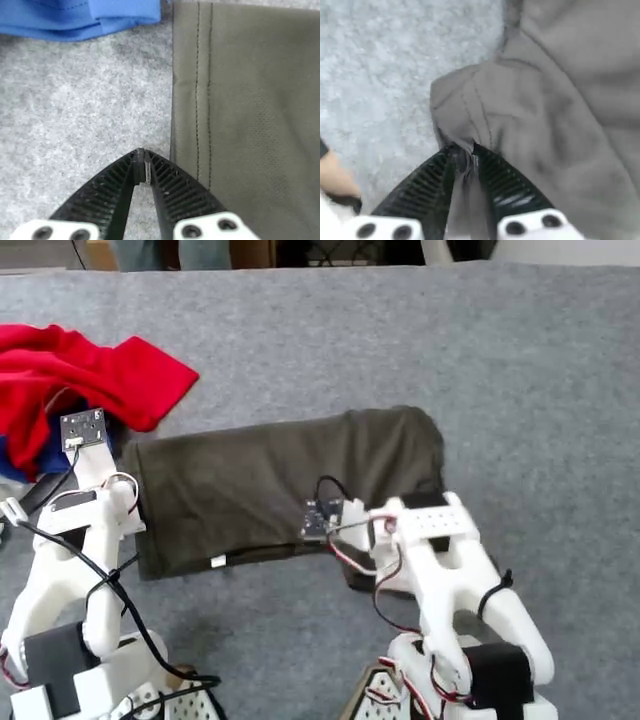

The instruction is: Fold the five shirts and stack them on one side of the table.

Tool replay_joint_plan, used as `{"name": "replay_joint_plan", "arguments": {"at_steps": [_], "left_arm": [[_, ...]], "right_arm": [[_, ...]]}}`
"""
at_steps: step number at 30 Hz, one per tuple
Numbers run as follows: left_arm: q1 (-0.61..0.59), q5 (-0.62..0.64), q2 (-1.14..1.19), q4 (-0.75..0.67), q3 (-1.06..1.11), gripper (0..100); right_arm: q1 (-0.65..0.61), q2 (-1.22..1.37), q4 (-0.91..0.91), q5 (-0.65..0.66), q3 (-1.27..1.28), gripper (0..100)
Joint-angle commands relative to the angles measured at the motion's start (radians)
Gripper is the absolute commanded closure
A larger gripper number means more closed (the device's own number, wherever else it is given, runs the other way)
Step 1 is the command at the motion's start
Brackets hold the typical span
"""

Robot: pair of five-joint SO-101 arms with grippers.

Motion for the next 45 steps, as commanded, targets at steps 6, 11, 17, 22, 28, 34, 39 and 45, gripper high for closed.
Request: {"name": "replay_joint_plan", "arguments": {"at_steps": [6,11,17,22,28,34,39,45], "left_arm": [[0.004,-0.006,-0.012,-0.003,-0.031,97],[0.004,-0.006,-0.012,-0.003,-0.031,97],[0.004,-0.006,-0.012,-0.003,-0.031,97],[0.004,-0.006,-0.012,-0.003,-0.031,97],[0.004,-0.006,-0.012,-0.003,-0.031,97],[0.004,-0.006,-0.012,-0.003,-0.031,97],[0.004,-0.006,-0.012,-0.003,-0.031,97],[-0.007,-0.003,-0.015,0.044,-0.045,97]], "right_arm": [[-0.015,0.05,0.293,-0.012,-0.467,98.3],[-0.026,0.291,0.304,-0.012,-0.714,98.3],[-0.031,0.644,0.319,0.058,-1.066,98.2],[-0.031,0.892,0.423,0.158,-1.353,98.0],[-0.026,1.075,0.514,0.078,-1.681,84.1],[-0.005,1.107,0.652,-0.095,-1.96,64.2],[0.069,1.029,0.661,-0.293,-2.04,82.2],[0.147,0.756,0.66,-0.5,-1.693,98.6]]}}
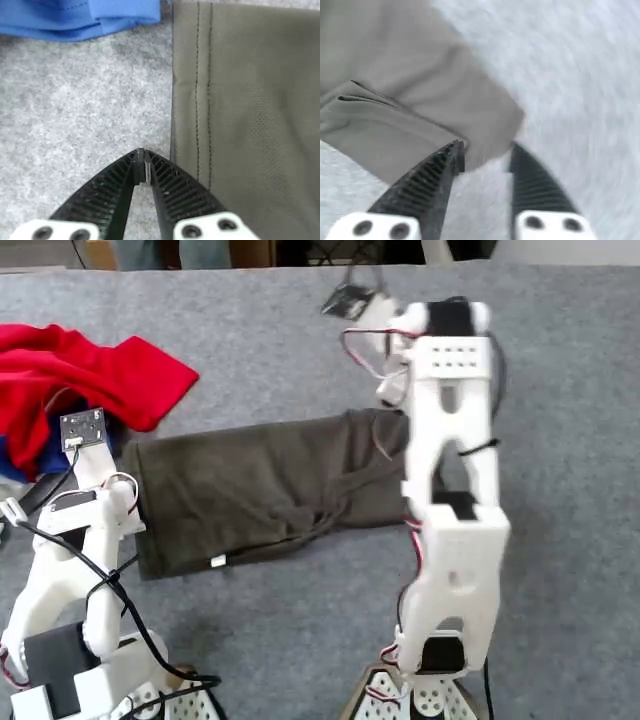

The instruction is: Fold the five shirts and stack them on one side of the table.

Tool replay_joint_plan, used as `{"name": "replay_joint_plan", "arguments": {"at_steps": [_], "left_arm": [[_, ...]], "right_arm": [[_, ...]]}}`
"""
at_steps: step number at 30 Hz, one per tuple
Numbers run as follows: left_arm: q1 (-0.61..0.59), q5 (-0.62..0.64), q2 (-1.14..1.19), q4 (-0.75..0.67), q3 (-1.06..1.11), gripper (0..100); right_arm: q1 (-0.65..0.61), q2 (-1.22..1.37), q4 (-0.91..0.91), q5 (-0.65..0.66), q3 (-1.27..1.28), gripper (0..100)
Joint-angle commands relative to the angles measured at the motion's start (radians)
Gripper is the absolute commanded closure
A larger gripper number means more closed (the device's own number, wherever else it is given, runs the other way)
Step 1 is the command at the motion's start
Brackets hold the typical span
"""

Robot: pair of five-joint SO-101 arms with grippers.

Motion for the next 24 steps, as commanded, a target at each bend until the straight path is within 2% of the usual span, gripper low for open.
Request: {"name": "replay_joint_plan", "arguments": {"at_steps": [1,6,9,12,15,19,24], "left_arm": [[-0.013,-0.003,-0.021,0.075,-0.059,97],[-0.065,0.003,-0.184,0.37,-0.217,97],[-0.061,-0.032,-0.296,0.577,-0.384,93],[-0.048,-0.034,-0.311,0.706,-0.521,87],[-0.053,-0.038,-0.219,0.776,-0.591,86],[-0.077,-0.029,-0.018,0.824,-0.671,79],[-0.081,0.08,0.15,0.825,-0.766,74]], "right_arm": [[0.044,-0.226,0.008,-0.086,0.252,98.4],[0.127,-0.499,-0.054,-0.091,0.714,98.5],[0.195,-0.642,-0.207,-0.091,0.997,98.4],[0.252,-0.757,-0.362,-0.091,1.253,98.4],[0.308,-0.823,-0.491,-0.087,1.451,98.4],[0.408,-0.842,-0.661,-0.091,1.621,98.4],[0.506,-0.843,-0.798,-0.135,1.756,98.4]]}}
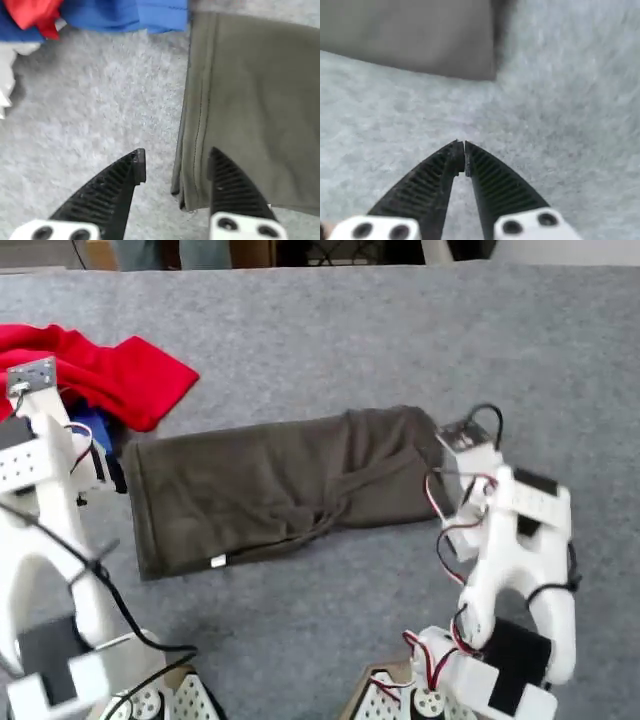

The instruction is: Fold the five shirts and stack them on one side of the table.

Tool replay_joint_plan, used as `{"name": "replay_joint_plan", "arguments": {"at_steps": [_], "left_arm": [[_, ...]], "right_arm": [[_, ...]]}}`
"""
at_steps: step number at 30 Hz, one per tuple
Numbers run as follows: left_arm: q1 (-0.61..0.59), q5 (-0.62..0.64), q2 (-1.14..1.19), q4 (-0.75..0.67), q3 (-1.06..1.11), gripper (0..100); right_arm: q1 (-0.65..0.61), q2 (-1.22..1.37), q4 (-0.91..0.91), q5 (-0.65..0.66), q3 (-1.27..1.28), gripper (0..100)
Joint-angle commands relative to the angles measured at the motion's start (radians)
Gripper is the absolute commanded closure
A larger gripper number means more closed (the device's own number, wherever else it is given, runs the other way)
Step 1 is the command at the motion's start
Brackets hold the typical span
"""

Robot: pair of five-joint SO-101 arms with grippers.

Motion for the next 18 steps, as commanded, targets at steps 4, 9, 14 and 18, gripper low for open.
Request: {"name": "replay_joint_plan", "arguments": {"at_steps": [4,9,14,18], "left_arm": [[-0.015,0.04,0.166,-0.069,-0.077,72],[-0.05,0.038,0.344,-0.138,-0.079,73],[-0.008,0.043,0.476,-0.17,-0.088,73],[0.025,0.046,0.488,-0.16,-0.088,73]], "right_arm": [[0.101,-0.03,-0.132,-0.064,0.102,98.4],[0.115,-0.031,-0.15,-0.13,0.117,98.4],[0.112,-0.031,-0.15,-0.13,0.117,98.4],[0.109,-0.03,-0.15,-0.13,0.119,98.4]]}}
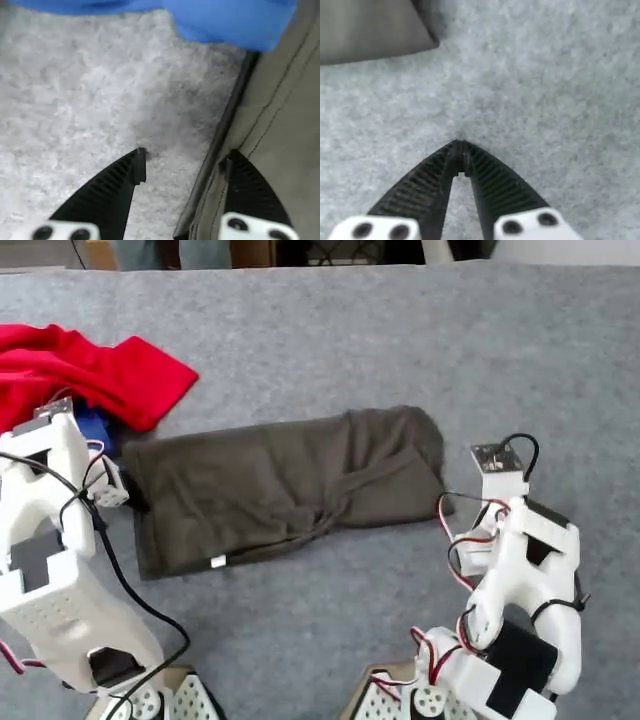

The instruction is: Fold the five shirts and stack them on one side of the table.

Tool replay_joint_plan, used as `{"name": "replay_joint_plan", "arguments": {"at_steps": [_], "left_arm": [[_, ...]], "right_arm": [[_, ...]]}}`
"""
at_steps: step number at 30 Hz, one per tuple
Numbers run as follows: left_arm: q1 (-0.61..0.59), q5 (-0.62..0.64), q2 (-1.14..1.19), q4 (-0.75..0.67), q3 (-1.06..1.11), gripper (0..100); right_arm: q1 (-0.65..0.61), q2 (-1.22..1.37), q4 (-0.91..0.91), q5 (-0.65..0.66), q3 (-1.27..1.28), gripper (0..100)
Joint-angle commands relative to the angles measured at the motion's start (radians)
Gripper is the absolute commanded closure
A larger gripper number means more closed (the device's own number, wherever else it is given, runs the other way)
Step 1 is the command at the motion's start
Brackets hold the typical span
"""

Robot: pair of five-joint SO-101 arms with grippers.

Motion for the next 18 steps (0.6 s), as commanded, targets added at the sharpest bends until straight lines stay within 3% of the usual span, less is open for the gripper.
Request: {"name": "replay_joint_plan", "arguments": {"at_steps": [1,9,18], "left_arm": [[0.033,0.017,-0.008,0.006,-0.022,73],[0.041,0.017,-0.209,0.19,-0.101,73],[0.074,0.089,-0.048,0.009,0.016,73]], "right_arm": [[0.011,-0.028,-0.015,-0.005,0.002,98.4],[0.011,-0.028,-0.015,0.0,0.007,98.4],[0.011,-0.028,-0.017,0.002,0.007,98.4]]}}
